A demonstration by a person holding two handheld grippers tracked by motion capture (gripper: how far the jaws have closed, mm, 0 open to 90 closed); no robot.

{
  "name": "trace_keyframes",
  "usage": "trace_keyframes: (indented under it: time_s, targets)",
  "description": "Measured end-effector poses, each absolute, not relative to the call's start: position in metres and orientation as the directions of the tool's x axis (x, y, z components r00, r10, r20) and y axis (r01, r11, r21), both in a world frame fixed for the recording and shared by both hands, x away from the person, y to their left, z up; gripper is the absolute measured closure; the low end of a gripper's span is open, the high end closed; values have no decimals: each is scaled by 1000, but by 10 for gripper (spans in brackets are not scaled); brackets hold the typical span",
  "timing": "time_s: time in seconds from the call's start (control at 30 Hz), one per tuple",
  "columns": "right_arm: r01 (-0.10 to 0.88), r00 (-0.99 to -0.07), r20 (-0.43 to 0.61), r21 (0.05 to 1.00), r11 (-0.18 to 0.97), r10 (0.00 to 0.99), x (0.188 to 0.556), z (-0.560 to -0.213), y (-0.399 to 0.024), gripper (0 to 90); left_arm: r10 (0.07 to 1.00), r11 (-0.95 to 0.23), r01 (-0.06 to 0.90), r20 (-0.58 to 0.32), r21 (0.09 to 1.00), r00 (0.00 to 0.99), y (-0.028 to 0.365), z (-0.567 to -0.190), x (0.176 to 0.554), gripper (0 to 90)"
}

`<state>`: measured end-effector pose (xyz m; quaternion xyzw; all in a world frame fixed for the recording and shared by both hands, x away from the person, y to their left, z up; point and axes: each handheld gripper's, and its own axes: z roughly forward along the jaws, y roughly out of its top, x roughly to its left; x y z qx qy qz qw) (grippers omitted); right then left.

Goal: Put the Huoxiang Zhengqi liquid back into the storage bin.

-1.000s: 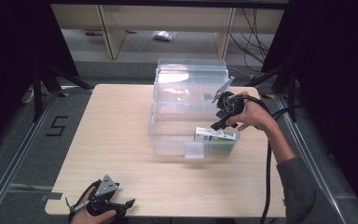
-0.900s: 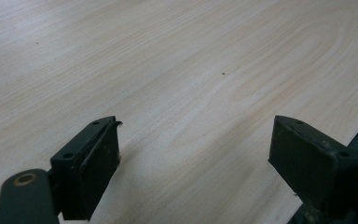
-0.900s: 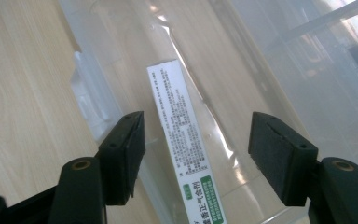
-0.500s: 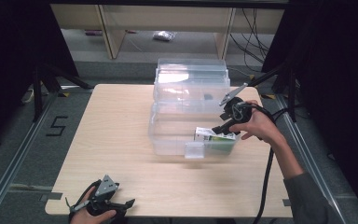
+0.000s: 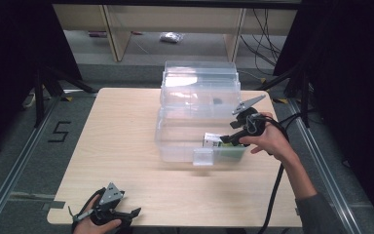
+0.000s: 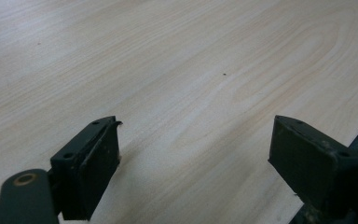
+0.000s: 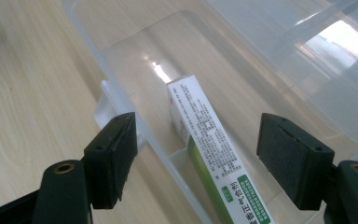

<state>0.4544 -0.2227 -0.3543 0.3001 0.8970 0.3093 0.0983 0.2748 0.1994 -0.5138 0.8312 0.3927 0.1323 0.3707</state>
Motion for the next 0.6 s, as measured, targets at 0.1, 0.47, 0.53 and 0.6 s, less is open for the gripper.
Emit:
trace_keyframes:
  time_s: [0.1,0.47,0.53,0.6]
  targets:
    - [480,-788,13,639,601,616,451,-356,-224,294,753,-412,555,-72,723,654,200,-514,275,155]
    - [460,-778,12,692,556,628,426,-363,-228,268,753,-414,554,-71,723,654,200,-513,275,155]
    - [448,-774,13,718,533,633,422,-365,-229,259,751,-416,553,-71,722,656,199,-514,275,155]
    - [430,-783,2,725,539,622,419,-366,-230,258,753,-414,553,-70,723,655,199,-514,275,155]
